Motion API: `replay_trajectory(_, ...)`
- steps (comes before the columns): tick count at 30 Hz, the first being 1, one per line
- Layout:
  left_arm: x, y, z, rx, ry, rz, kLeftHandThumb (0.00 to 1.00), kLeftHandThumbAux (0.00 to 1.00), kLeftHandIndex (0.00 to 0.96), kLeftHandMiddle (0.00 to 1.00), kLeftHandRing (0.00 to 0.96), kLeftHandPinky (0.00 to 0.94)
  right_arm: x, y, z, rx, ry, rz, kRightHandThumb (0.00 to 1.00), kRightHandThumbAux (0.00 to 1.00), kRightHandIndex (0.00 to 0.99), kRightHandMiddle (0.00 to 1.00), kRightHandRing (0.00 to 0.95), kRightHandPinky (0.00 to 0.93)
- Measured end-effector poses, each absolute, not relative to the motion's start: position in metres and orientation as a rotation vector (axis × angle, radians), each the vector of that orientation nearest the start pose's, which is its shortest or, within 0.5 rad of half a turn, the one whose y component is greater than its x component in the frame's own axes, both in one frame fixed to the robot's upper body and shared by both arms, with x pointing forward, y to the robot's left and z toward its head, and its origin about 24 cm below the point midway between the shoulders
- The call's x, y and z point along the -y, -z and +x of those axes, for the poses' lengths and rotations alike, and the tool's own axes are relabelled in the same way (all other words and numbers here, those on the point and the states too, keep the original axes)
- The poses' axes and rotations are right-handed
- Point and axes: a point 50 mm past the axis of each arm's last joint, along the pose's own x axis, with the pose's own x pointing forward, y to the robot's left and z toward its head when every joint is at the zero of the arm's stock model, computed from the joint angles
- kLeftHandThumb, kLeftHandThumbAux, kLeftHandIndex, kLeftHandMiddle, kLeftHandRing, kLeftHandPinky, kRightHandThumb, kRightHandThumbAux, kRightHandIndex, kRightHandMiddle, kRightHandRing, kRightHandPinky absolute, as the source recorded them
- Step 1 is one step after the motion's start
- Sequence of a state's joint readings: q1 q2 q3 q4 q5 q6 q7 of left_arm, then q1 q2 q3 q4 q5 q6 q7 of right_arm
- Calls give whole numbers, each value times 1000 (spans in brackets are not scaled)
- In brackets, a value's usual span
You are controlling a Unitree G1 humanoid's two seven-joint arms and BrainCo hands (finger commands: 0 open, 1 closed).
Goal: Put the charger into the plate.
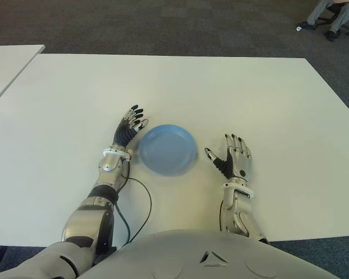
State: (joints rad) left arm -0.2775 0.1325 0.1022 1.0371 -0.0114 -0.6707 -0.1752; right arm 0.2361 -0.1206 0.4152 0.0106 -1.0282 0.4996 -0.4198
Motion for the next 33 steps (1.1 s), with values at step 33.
replay_trajectory(33,-181,45,266,-115,110,60,0,598,39,148,144,125,153,-17,167,-469,-137,-1398,230,205,0,0,0,0)
